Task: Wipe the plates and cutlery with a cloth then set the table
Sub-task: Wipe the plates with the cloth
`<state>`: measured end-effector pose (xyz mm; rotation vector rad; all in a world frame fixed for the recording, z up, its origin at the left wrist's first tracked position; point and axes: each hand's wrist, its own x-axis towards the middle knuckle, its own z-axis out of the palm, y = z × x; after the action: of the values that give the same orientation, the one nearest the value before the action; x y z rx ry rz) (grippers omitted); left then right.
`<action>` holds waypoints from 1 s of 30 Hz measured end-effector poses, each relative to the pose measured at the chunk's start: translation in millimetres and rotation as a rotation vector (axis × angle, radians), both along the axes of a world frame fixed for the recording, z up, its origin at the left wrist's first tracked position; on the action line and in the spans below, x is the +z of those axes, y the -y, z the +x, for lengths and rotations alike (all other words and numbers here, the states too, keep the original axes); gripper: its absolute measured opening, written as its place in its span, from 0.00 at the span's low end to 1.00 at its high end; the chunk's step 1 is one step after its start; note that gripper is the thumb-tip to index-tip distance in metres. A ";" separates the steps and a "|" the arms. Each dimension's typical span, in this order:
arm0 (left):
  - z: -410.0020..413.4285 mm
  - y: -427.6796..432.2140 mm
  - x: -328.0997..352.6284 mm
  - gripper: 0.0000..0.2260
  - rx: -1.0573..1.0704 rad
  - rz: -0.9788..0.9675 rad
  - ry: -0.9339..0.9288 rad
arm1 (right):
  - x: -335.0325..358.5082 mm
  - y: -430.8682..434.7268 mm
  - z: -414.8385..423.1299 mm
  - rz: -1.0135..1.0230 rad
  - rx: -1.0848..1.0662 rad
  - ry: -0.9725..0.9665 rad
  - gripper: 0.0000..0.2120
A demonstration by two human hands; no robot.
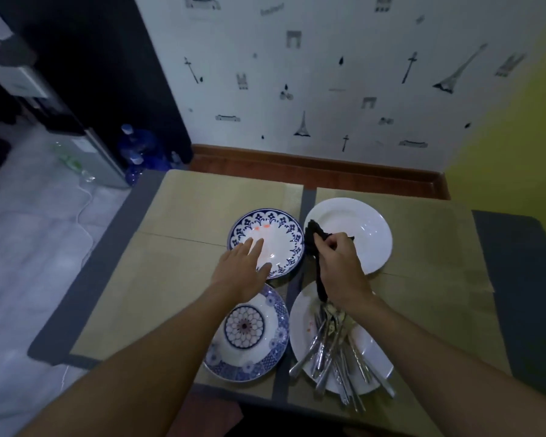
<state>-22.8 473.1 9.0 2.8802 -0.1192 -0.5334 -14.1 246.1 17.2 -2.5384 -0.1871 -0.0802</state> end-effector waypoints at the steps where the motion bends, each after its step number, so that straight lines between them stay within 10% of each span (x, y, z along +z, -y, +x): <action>1: -4.6 -9.8 -3.9 0.30 0.028 -0.003 -0.004 | 0.3 -7.4 -2.0 0.016 0.018 -0.005 0.16; 9: -47.7 -60.6 -39.5 0.20 0.244 0.016 -0.184 | -19.4 -55.6 -15.3 -0.140 0.250 0.036 0.24; 17: -63.8 -80.8 -62.5 0.03 0.486 -0.365 -0.255 | -25.3 -68.0 -23.7 -0.158 0.310 0.026 0.25; 30: -81.6 -95.0 -16.4 0.08 0.643 -0.841 -0.098 | 8.8 -91.8 -27.1 -0.077 0.395 0.064 0.24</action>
<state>-104.4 568.1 -7.4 1.9116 0.4685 -0.3643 -41.3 337.9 26.1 -2.5257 -0.7232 0.0015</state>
